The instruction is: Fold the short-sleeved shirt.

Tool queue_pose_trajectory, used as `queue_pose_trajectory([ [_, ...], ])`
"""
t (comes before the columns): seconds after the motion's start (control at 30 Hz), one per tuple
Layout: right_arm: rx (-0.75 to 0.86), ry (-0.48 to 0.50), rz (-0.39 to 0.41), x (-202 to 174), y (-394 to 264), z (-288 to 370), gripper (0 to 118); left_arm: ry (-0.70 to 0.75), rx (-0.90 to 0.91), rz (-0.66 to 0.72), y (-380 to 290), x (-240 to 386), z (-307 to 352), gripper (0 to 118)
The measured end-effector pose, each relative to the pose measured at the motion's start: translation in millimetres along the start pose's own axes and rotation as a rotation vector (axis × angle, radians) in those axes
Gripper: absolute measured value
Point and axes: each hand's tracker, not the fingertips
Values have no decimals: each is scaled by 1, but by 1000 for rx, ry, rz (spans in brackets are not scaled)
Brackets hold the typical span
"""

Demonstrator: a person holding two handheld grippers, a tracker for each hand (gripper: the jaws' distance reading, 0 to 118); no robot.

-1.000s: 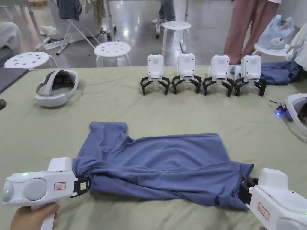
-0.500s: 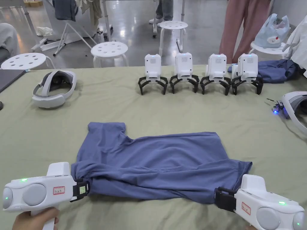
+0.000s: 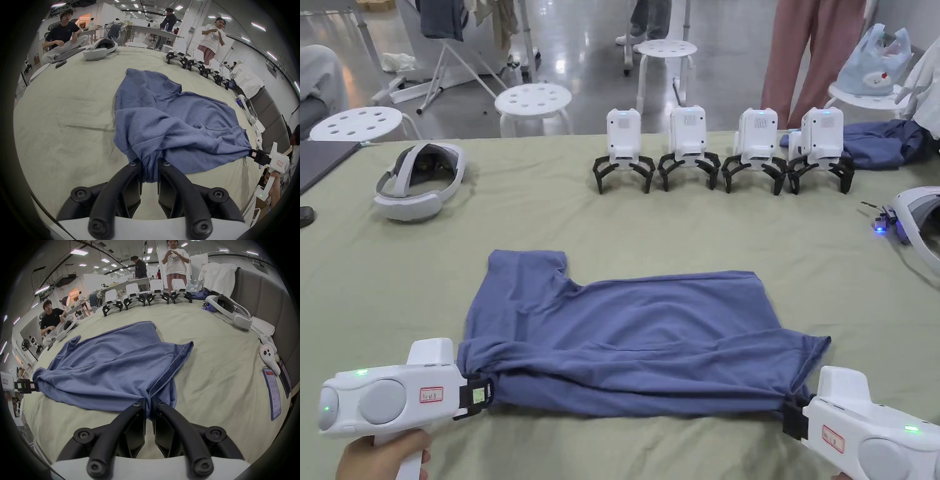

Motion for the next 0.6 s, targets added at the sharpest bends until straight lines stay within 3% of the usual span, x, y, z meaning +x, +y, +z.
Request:
queue_pose_trajectory([
  [0.07,18,32,-23,5,2,12,9,-15,3,3,-1,-3,4,15],
  [0.33,57,101,13,13,6,78,9,-76,-23,-42,-13,-16,49,15],
  [0.6,-12,128,4,15,-42,116,9,-89,-88,-29,-69,-30,82,15],
])
